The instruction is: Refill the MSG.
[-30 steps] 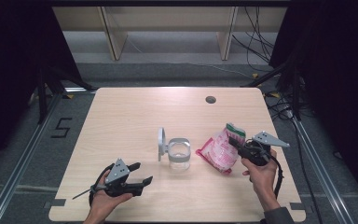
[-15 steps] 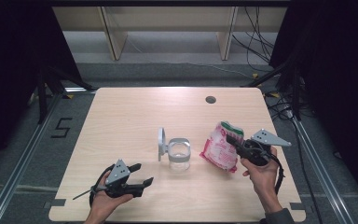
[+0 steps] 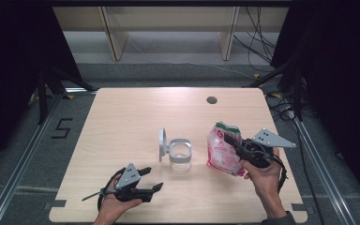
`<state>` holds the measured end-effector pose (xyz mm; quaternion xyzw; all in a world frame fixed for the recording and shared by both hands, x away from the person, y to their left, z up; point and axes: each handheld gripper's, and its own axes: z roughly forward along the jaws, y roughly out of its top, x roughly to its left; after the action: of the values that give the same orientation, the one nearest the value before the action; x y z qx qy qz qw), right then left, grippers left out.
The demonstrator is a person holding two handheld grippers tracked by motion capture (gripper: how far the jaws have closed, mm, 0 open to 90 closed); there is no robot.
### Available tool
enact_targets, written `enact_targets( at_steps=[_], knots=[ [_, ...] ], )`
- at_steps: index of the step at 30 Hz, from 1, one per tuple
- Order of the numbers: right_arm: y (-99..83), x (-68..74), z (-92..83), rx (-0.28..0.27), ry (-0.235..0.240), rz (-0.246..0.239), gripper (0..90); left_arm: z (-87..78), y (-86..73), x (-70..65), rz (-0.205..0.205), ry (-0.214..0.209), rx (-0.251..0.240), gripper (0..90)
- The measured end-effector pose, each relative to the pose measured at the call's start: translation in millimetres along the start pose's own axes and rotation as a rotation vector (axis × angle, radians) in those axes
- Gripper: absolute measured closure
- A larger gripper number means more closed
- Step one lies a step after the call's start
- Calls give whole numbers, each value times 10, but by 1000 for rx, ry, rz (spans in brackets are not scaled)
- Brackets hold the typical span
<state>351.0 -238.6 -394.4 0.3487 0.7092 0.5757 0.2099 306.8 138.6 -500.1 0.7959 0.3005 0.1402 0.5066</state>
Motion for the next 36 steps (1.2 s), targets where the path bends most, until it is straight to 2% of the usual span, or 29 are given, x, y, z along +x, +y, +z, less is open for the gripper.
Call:
enact_targets(
  at_steps=[1, 2, 3, 4, 5, 6, 7, 8, 10, 11, 15, 16, 18, 19, 20, 22, 23, 24, 26, 27, 28, 30, 31, 32, 34, 35, 36],
  knots=[
    [33, 5, -16, -5, 4, -25, 900, 35, 10, -32, 3, -14, 6, 290],
    [56, 41, -37, -12, 5, -5, 900, 73, 19, -73, 3, -20, 4, 290],
    [85, 40, -49, -28, 9, -28, 900, 73, 19, -73, 3, -20, 4, 290],
    [119, 56, -60, -38, 25, -39, 900, 148, 46, -149, 31, -35, 9, 291],
    [140, 86, -76, -43, 23, -26, 900, 175, 53, -177, 28, -44, 7, 292],
    [157, 92, -90, -49, 19, -40, 900, 201, 63, -200, 44, -42, 12, 293],
    [179, 119, -103, -46, 31, -23, 900, 232, 74, -218, 50, -48, 11, 294],
    [203, 120, -104, -64, 29, -63, 900, 257, 83, -227, 56, -53, 16, 295],
    [224, 181, -126, -62, 44, -20, 900, 305, 103, -264, 51, -57, 6, 296],
    [236, 175, -122, -73, 44, -52, 900, 319, 112, -280, 53, -51, 4, 299],
    [252, 251, -123, -65, 70, -31, 900, 417, 135, -350, 59, -68, -10, 316],
    [261, 270, -132, -62, 69, -49, 900, 437, 142, -366, 56, -65, -14, 316],
    [271, 302, -127, -73, 80, -49, 900, 492, 166, -396, 58, -57, -20, 321],
    [280, 312, -131, -72, 82, -57, 900, 538, 177, -416, 50, -72, -29, 322],
    [290, 327, -128, -77, 90, -57, 900, 549, 185, -413, 69, -62, -15, 324],
    [294, 340, -133, -81, 93, -53, 900, 596, 190, -436, 55, -70, -26, 326],
    [308, 383, -154, -70, 104, -40, 900, 646, 197, -457, 67, -64, -23, 327],
    [316, 371, -138, -89, 111, -70, 900, 679, 197, -473, 63, -66, -26, 328],
    [317, 410, -138, -83, 129, -58, 900, 738, 207, -489, 70, -70, -21, 330],
    [318, 418, -143, -83, 120, -61, 900, 753, 209, -502, 72, -59, -23, 331],
    [318, 423, -135, -89, 134, -69, 900, 767, 217, -505, 83, -53, -18, 332],
    [322, 467, -140, -79, 139, -68, 900, 810, 225, -532, 80, -53, -24, 334],
    [320, 484, -130, -85, 149, -62, 900, 830, 231, -536, 76, -45, -26, 336],
    [320, 509, -135, -68, 150, -51, 900, 837, 237, -533, 84, -30, -32, 339],
    [322, 511, -114, -81, 158, -82, 900, 862, 250, -540, 79, -37, -41, 357],
    [320, 519, -109, -84, 159, -82, 900, 865, 263, -535, 99, -18, -40, 360],
    [320, 519, -109, -84, 159, -82, 900, 865, 263, -535, 99, -18, -40, 368]
  ],
)
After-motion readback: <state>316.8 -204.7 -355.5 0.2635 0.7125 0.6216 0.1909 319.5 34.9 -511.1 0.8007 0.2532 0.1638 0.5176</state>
